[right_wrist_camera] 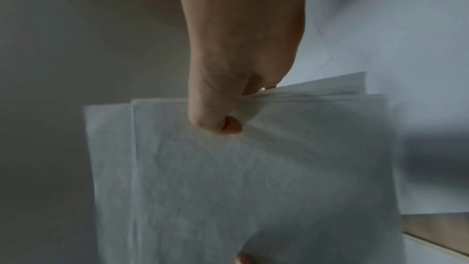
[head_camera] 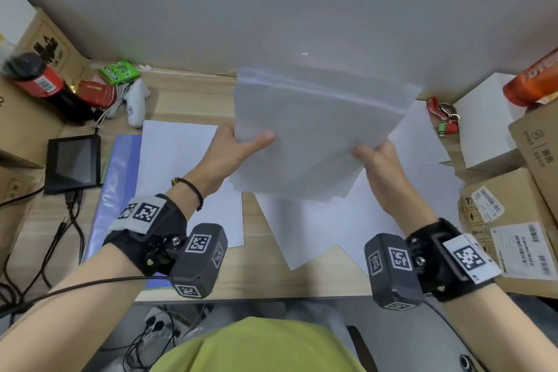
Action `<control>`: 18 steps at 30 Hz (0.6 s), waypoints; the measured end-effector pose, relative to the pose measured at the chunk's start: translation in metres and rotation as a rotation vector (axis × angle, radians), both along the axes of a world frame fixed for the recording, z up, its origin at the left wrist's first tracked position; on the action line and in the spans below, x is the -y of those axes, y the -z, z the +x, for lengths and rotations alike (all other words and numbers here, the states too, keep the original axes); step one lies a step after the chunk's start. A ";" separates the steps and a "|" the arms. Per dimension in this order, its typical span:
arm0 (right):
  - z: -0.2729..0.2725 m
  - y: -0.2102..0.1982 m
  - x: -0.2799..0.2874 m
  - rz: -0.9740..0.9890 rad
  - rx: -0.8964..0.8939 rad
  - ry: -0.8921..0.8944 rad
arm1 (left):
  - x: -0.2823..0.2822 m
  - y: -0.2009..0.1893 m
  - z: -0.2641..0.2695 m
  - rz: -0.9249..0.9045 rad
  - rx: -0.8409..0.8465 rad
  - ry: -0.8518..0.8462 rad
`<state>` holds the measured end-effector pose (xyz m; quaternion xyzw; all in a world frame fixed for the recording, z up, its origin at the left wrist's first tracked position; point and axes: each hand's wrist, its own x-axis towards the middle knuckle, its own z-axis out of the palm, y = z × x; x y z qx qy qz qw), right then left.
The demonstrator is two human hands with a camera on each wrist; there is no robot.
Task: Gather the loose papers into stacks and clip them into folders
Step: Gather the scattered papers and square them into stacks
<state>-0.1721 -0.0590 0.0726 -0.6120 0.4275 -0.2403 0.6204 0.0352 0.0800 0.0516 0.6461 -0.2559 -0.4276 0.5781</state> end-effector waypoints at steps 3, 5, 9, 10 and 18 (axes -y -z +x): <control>0.000 -0.015 0.004 0.017 0.197 -0.023 | -0.001 -0.010 0.006 -0.108 0.006 -0.032; 0.003 -0.007 -0.001 0.031 0.144 -0.060 | -0.004 -0.002 0.007 -0.091 0.017 -0.027; -0.007 0.033 -0.012 0.135 -0.068 -0.032 | -0.013 0.024 -0.003 0.065 -0.010 -0.009; -0.010 0.037 -0.013 0.147 -0.084 -0.018 | -0.013 0.026 -0.006 0.069 -0.021 -0.014; 0.012 -0.012 0.014 0.064 0.239 0.260 | 0.025 -0.026 -0.010 -0.140 0.031 -0.103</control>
